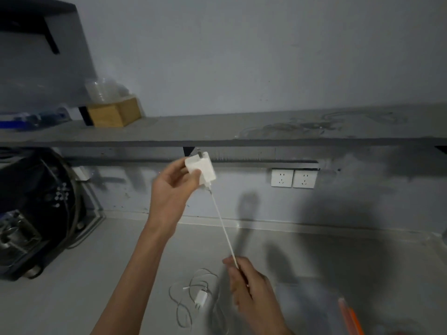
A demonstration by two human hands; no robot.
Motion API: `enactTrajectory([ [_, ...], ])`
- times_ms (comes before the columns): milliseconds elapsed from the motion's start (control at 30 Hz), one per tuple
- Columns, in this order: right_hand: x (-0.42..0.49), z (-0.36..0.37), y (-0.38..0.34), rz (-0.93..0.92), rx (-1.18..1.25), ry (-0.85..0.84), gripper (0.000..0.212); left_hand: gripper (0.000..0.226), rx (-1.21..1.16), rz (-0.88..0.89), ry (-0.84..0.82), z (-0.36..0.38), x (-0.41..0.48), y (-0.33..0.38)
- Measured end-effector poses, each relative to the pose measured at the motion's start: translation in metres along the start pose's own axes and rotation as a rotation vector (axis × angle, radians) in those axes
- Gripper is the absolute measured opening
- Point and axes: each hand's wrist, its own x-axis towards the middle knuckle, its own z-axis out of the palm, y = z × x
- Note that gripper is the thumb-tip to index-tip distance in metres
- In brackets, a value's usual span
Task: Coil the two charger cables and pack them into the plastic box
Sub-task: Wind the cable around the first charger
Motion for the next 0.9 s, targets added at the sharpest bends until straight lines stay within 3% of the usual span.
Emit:
enactTrajectory([
  [133, -0.013, -0.009, -0.030, -0.091, -0.264, -0.099, 0.018, 0.029, 0.263, 0.231, 0.049, -0.025, 0.022, -0.004],
  [267, 0.030, -0.055, -0.111, -0.639, -0.578, 0.146, 0.024, 0.031, 0.656, 0.509, -0.213, -0.036, 0.018, -0.021],
  [367, 0.077, -0.088, -0.170, -0.769, -0.641, 0.272, 0.024, 0.031, 0.564, 0.451, -0.349, -0.034, -0.002, -0.025],
  [567, 0.140, -0.115, -0.206, -0.785, -0.514, 0.364, 0.013, 0.033, 0.253, 0.266, -0.538, -0.027, -0.042, 0.003],
  [667, 0.156, -0.114, -0.186, -0.569, -0.305, 0.232, 0.014, 0.034, 0.084, 0.238, -0.618, -0.026, -0.050, 0.026],
  [800, 0.152, -0.078, -0.145, -0.342, -0.156, -0.091, 0.024, 0.035, -0.131, 0.187, -0.627, -0.022, -0.044, 0.047],
  [900, 0.139, -0.056, -0.114, -0.248, -0.093, -0.097, 0.022, 0.032, -0.201, 0.125, -0.496, -0.015, -0.033, 0.047],
])
